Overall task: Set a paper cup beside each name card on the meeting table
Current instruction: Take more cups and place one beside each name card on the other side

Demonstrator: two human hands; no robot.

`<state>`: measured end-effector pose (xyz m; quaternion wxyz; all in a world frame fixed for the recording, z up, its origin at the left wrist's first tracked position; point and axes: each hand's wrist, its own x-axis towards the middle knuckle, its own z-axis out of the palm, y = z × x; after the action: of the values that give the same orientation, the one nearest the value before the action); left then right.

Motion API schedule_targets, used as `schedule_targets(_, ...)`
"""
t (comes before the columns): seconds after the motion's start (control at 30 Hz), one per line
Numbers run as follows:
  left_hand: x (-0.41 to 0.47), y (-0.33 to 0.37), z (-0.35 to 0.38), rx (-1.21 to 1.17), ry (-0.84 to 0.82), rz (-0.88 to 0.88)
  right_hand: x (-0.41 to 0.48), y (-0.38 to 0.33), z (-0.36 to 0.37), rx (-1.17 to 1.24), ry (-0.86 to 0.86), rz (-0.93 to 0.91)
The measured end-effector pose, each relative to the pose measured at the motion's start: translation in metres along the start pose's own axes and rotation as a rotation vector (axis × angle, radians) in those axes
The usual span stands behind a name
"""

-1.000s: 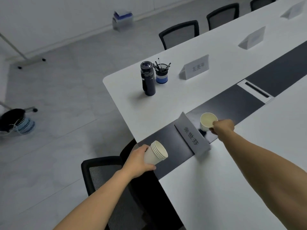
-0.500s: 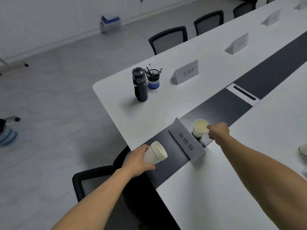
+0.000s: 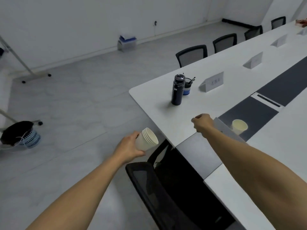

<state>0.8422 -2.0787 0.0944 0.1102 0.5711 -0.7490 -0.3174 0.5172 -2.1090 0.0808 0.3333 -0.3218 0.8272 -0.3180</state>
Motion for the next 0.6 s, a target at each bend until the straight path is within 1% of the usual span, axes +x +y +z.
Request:
schedule_targets(0.07,-0.014,-0.036,-0.027,0.006,-0.005,0.007,-0.032,-0.015,0.038,-0.012,-0.007,-0.01)
schedule_targets(0.17,-0.039,-0.095,-0.076,0.03,0.013,-0.007,-0.078,-0.05,0.102,-0.087,-0.065,-0.048)
schedule_targets(0.3,-0.05,-0.158,-0.137,0.054,0.056,-0.055,-0.115,-0.11,0.165,-0.196,-0.103,-0.166)
schedule_targets(0.43,-0.032,-0.207,-0.183,0.057,0.094,-0.095,-0.113,-0.161,0.217,-0.25,-0.117,-0.234)
schedule_targets(0.6,0.019,-0.254,-0.215,0.076,0.069,-0.088,-0.08,-0.203,0.278,-0.309,-0.168,-0.256)
